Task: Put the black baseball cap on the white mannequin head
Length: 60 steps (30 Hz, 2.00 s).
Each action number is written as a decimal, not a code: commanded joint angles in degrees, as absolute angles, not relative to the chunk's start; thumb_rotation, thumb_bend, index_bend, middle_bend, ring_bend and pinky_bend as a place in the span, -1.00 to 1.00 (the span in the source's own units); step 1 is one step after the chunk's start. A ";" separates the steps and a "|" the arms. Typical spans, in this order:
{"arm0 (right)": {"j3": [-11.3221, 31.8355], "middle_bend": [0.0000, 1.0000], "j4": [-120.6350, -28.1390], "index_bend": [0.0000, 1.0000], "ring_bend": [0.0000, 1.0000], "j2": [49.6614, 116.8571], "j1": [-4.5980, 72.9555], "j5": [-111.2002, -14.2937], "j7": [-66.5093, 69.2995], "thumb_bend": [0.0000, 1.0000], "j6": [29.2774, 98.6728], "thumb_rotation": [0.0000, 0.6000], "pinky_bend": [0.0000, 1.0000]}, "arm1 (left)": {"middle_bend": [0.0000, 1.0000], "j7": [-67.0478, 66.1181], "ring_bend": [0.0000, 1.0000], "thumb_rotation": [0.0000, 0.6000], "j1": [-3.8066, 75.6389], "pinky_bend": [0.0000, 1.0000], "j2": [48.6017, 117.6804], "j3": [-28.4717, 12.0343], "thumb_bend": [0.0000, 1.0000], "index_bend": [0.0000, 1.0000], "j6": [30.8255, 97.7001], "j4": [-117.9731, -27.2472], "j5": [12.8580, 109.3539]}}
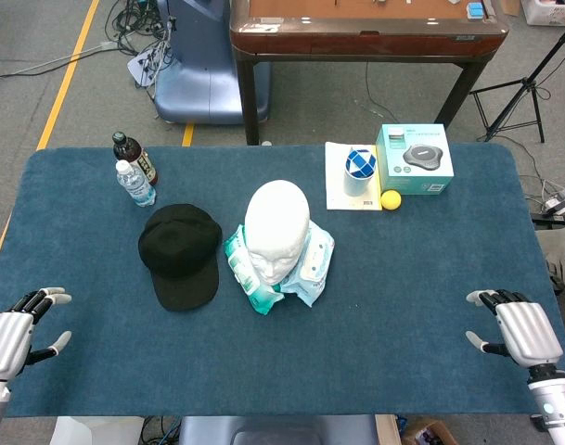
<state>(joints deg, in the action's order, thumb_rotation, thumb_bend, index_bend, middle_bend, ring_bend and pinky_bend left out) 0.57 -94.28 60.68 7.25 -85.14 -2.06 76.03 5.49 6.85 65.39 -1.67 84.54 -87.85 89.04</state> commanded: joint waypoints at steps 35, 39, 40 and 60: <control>2.03 -0.18 -95.58 -0.26 -0.35 58.01 6.95 -83.92 2.75 -0.58 77.54 1.00 -0.32 | 0.43 -13.50 -0.06 1.00 17.16 0.03 80.08 -5.17 -0.86 0.07 71.10 -94.16 83.13; 2.32 -0.18 -95.36 -0.26 -0.35 57.87 6.90 -83.32 3.07 -0.58 77.55 1.00 -0.32 | 0.48 -15.82 -0.03 1.00 18.63 0.03 82.58 -5.90 -0.87 0.12 69.63 -93.90 81.20; 2.36 -0.18 -95.33 -0.26 -0.35 57.84 6.91 -83.20 3.08 -0.58 77.49 1.00 -0.32 | 0.49 -16.34 -0.03 1.00 19.00 0.03 83.17 -6.05 -0.87 0.12 69.27 -93.72 80.77; 2.14 -0.18 -95.65 -0.26 -0.35 57.50 6.97 -83.36 3.40 -0.58 76.96 1.00 -0.32 | 0.53 -22.03 -0.01 1.00 23.34 0.03 93.07 -8.07 -0.87 0.16 67.63 -86.10 73.96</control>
<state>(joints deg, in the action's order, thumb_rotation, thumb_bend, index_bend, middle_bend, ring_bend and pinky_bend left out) 2.16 -95.65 57.50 6.96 -83.37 3.41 76.98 -22.28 23.14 92.45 -8.08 67.59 -86.80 74.23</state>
